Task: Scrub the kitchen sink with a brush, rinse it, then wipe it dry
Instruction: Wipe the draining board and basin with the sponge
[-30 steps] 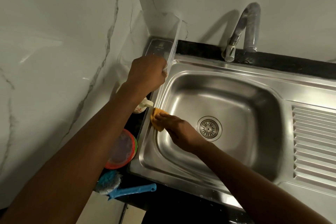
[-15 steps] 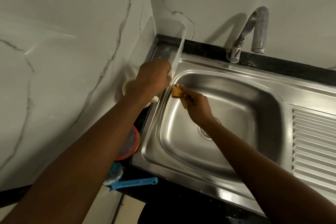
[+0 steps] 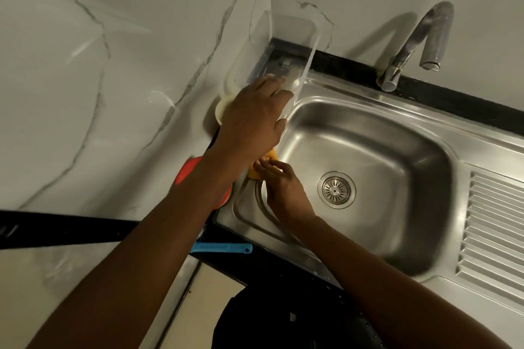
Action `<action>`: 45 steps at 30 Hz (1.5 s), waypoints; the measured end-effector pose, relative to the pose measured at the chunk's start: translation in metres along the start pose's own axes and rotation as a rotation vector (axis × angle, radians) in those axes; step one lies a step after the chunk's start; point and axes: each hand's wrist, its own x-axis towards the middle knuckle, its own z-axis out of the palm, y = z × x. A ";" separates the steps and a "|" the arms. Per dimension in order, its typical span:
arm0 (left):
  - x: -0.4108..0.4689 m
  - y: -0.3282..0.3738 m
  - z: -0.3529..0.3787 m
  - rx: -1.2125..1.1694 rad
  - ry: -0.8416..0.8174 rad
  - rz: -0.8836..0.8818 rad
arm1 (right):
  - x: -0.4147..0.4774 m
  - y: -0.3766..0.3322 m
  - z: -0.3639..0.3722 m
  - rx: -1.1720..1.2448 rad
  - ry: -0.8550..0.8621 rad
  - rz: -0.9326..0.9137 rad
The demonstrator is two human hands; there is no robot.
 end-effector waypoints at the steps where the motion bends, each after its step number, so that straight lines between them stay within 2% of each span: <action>1: -0.006 0.002 -0.003 -0.017 0.010 -0.025 | -0.005 -0.002 0.000 -0.015 -0.019 -0.030; 6: -0.044 0.021 -0.014 -0.111 0.082 -0.099 | -0.025 -0.008 0.001 -0.009 -0.059 -0.198; 13: -0.092 0.043 -0.027 -0.334 0.154 -0.346 | -0.041 0.006 -0.010 0.018 -0.343 -0.320; 17: -0.109 0.048 -0.032 -0.395 0.123 -0.435 | -0.064 0.013 -0.038 0.156 -0.383 -0.309; 20: -0.117 0.053 -0.034 -0.409 0.108 -0.431 | -0.082 0.023 -0.062 0.199 -0.441 -0.213; 23: -0.123 0.059 -0.033 -0.390 0.120 -0.430 | -0.110 0.040 -0.093 0.193 -0.502 -0.128; 29: -0.135 0.062 -0.027 -0.431 0.122 -0.452 | -0.122 0.057 -0.151 0.112 -0.651 -0.143; 33: -0.139 0.064 -0.029 -0.416 0.131 -0.446 | -0.086 0.026 -0.133 0.165 -0.438 -0.108; 35: -0.142 0.064 -0.031 -0.412 0.124 -0.455 | -0.068 -0.001 -0.111 0.169 -0.356 -0.159; 38: -0.145 0.064 -0.030 -0.393 0.121 -0.463 | -0.046 -0.032 -0.078 0.222 -0.337 -0.242; 45: -0.152 0.070 -0.022 -0.402 0.105 -0.450 | -0.060 -0.027 -0.032 0.014 -0.374 -0.401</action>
